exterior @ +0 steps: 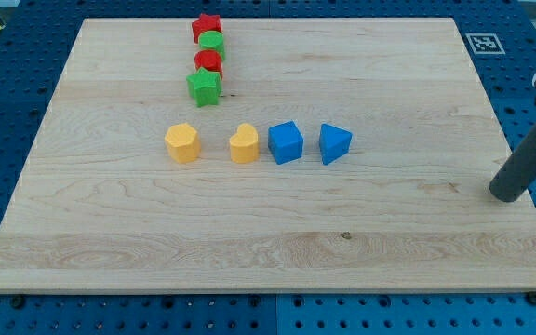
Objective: Point your arm to blue triangle
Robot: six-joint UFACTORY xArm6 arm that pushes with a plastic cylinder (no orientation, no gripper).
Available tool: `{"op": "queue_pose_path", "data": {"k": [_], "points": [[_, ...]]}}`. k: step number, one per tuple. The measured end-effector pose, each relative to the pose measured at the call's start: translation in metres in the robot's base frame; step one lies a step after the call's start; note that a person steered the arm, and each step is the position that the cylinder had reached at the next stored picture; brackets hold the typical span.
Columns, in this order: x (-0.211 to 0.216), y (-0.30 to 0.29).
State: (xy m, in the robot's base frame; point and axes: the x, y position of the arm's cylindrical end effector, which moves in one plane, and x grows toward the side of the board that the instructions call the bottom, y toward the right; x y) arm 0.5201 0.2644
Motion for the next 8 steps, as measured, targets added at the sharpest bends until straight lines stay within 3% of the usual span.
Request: {"op": "queue_pose_path", "data": {"k": [4, 7, 8], "points": [[0.0, 0.001], [-0.036, -0.133], [-0.061, -0.133]]}}
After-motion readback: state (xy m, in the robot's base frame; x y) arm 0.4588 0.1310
